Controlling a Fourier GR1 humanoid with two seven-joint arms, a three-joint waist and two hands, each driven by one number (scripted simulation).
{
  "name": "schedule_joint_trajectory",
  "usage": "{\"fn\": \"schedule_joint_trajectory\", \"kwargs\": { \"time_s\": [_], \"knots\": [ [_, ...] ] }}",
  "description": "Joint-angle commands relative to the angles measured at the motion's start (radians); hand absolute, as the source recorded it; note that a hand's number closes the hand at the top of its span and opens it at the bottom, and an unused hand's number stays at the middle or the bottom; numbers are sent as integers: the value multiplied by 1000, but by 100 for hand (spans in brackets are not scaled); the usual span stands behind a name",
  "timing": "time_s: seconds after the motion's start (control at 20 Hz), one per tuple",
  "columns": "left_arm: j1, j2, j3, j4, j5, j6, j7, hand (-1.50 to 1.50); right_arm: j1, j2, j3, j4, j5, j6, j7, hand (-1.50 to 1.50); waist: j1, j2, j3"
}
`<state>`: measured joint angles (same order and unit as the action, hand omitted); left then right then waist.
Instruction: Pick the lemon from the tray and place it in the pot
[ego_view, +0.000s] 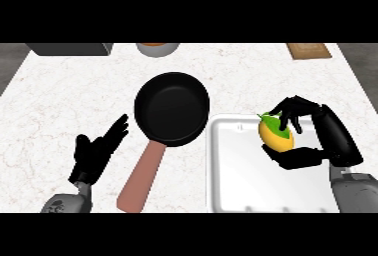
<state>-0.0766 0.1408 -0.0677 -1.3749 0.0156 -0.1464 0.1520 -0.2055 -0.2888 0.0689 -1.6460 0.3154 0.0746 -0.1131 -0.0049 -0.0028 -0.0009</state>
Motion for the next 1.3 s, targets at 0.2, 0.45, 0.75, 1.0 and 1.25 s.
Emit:
{"fn": "schedule_joint_trajectory", "kwargs": {
  "time_s": [0.2,0.45,0.75,1.0,1.25],
  "knots": [
    [11,7,14,-37,8,-18,14,0,-226,47,85,-159,128,46,405,150,9,0,0],
    [21,21,3,-24,-9,-39,-10,0,-455,139,181,66,232,69,501,150,26,3,0],
    [-27,-10,10,24,-14,-20,7,0,-643,225,220,278,335,88,574,150,21,5,0],
    [16,-29,-20,9,-46,-5,-28,0,-796,234,223,501,394,113,528,150,30,8,0],
    [7,-37,-21,16,-43,-9,-38,0,-815,248,372,638,583,94,577,150,30,9,0]
  ]
}}
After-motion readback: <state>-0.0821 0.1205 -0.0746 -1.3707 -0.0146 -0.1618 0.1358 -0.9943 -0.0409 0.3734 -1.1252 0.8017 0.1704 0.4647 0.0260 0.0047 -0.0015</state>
